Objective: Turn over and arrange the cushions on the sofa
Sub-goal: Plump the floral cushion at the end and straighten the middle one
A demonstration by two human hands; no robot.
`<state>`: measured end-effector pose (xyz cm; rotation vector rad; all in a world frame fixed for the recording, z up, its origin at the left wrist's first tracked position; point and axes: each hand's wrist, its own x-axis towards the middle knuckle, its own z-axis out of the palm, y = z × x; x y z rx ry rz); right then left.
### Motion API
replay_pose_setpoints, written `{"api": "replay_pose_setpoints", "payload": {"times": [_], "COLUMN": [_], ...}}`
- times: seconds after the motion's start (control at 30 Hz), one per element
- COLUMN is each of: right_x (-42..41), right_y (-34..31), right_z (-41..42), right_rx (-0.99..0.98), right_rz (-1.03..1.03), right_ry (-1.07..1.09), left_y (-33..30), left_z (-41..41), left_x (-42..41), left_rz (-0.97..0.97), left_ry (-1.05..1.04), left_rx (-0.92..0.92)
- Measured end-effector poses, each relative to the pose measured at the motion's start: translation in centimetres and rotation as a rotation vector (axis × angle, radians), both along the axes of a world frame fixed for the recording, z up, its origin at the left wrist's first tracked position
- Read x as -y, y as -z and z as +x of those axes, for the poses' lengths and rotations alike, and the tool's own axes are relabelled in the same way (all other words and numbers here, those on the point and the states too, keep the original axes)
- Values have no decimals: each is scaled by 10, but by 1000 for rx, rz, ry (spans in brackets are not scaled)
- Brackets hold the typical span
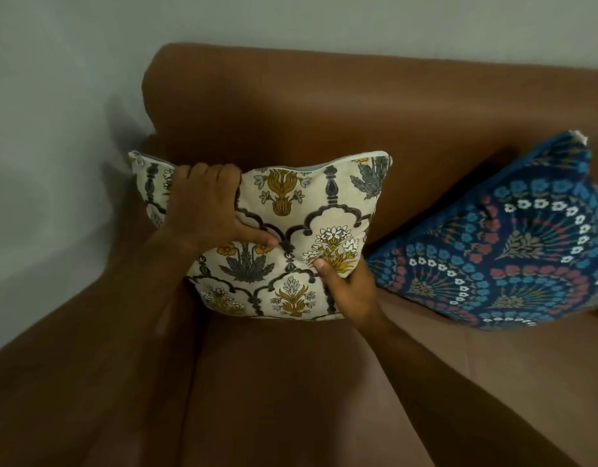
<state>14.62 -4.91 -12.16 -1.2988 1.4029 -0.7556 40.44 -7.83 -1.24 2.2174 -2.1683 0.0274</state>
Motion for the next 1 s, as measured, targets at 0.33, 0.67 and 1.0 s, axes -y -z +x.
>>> {"api": "replay_pose_setpoints", "payload": {"times": [0.33,0.67,1.0], "right_x": [78,93,96], "right_y": [-132,-77,-56], "right_z": [33,27,46], "right_rx": [-358,-412,-397], "right_rz": [-536,-704,-738], "right_ry": [-42,-97,-76], "left_y": [5,25,22], "left_z": [23,40,62], "left_x": [-31,-52,-54], "left_rz": [-260,-178,-235], "left_ry": [-565,-533,-530], "left_rx": [-750,-544,-466]}}
